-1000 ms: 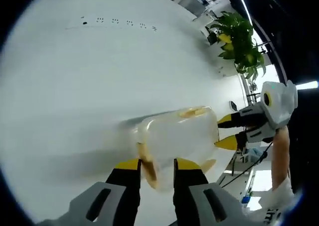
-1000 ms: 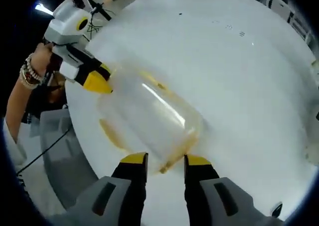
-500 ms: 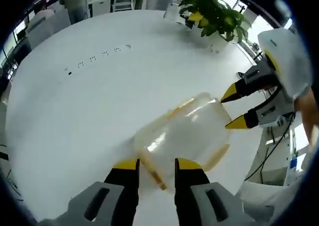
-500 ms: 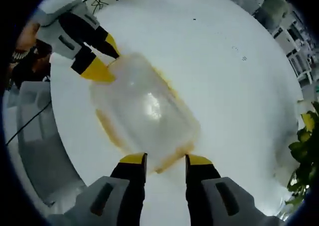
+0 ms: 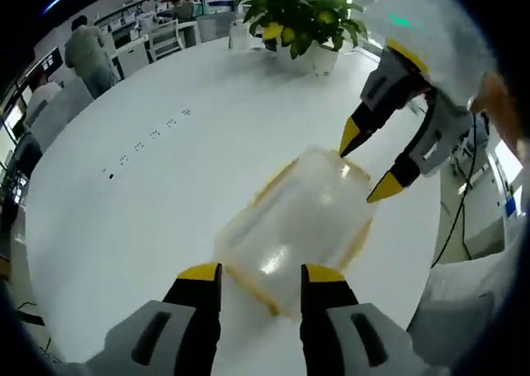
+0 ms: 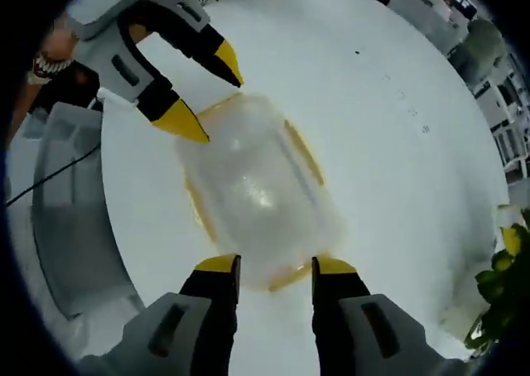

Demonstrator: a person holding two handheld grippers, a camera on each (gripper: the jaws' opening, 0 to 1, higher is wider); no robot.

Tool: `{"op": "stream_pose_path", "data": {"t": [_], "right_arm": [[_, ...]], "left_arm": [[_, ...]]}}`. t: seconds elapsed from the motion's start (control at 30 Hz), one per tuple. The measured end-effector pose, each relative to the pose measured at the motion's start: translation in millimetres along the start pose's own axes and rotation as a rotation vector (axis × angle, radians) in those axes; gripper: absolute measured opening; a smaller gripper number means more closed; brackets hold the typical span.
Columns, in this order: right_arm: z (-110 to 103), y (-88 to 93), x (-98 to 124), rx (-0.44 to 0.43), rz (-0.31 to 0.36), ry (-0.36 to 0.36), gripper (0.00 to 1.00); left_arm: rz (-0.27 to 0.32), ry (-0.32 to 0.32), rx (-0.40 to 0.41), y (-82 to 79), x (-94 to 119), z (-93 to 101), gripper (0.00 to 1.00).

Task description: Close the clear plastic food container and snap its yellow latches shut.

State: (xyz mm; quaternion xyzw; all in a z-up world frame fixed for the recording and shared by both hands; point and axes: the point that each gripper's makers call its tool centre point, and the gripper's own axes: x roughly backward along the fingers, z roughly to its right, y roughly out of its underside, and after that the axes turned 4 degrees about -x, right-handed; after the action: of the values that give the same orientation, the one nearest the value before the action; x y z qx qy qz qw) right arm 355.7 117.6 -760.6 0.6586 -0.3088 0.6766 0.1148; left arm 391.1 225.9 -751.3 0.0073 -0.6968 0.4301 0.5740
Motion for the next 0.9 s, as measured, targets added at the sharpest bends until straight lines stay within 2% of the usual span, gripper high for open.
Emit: {"op": "stream_pose_path", "data": {"t": [0.1, 0.23, 0.57, 0.67, 0.9], "right_arm": [[5.7, -13.3, 5.9, -0.011, 0.075, 0.002, 0.24], [12.7, -23.5, 7.3, -0.043, 0.124, -0.002, 0.23], [14.6, -36.7, -0.6, -0.040, 0.184, -0.015, 0.13], [14.8, -42.4, -0.6, -0.026, 0.210, 0.007, 0.05], [14.0, -54.4, -6.6, -0.033, 0.242, -0.009, 0.05]], "left_arm": [[0.088, 0.017, 0.020, -14.7, 2.3, 2.5, 0.29], [0.124, 0.026, 0.018, -22.2, 3.0, 5.8, 0.24], [0.132, 0.063, 0.014, -25.2, -10.3, 23.8, 0.23], [0.143, 0.081, 0.021, -28.3, -13.0, 33.0, 0.21], [0.170, 0.099, -0.008, -34.2, -21.0, 48.7, 0.16]]}}
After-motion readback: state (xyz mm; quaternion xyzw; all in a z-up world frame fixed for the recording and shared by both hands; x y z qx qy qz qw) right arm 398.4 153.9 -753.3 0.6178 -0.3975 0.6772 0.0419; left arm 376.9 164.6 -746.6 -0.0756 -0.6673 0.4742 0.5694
